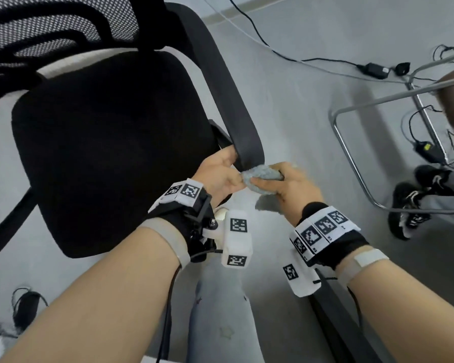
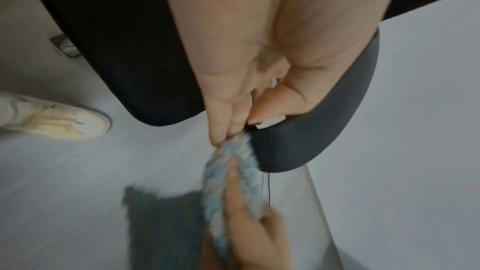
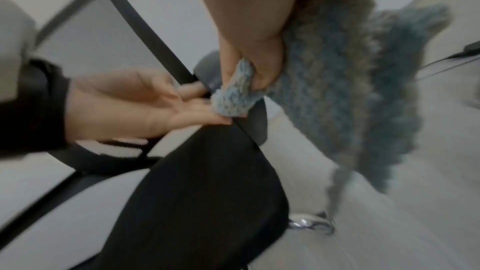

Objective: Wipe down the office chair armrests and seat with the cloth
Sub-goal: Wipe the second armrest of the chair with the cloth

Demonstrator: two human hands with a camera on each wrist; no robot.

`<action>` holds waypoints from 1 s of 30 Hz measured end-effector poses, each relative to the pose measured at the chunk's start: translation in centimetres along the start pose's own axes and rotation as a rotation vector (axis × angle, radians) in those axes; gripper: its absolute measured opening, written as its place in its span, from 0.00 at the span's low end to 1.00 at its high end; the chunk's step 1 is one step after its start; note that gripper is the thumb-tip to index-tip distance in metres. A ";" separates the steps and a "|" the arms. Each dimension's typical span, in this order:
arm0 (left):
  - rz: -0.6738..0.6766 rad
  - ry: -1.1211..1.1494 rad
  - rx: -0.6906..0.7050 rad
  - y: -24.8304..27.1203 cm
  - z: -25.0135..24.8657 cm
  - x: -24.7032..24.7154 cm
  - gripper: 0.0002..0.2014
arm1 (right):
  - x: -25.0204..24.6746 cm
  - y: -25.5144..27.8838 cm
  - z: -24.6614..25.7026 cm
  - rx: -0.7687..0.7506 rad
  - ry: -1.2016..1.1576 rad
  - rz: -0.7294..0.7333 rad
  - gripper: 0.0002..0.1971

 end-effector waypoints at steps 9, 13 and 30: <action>-0.021 -0.050 -0.078 1.0 0.6 -0.7 0.36 | -9.2 -1.3 2.1 0.140 -0.272 -0.324 0.26; 0.013 0.009 -0.097 0.8 0.7 -1.1 0.29 | -12.6 -8.1 9.8 0.004 -0.118 -0.262 0.20; -0.094 0.011 -0.163 1.6 0.4 -1.9 0.34 | -5.7 -2.3 7.3 -0.094 0.071 -0.336 0.27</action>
Point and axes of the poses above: each hand's wrist, its own y-axis away from the middle knuckle, its own x-axis out of the palm, z = x × y, the point moved 9 cm from there along -y, towards the middle knuckle, and after that the axes turned 10 degrees about x, right-handed, at the moved point
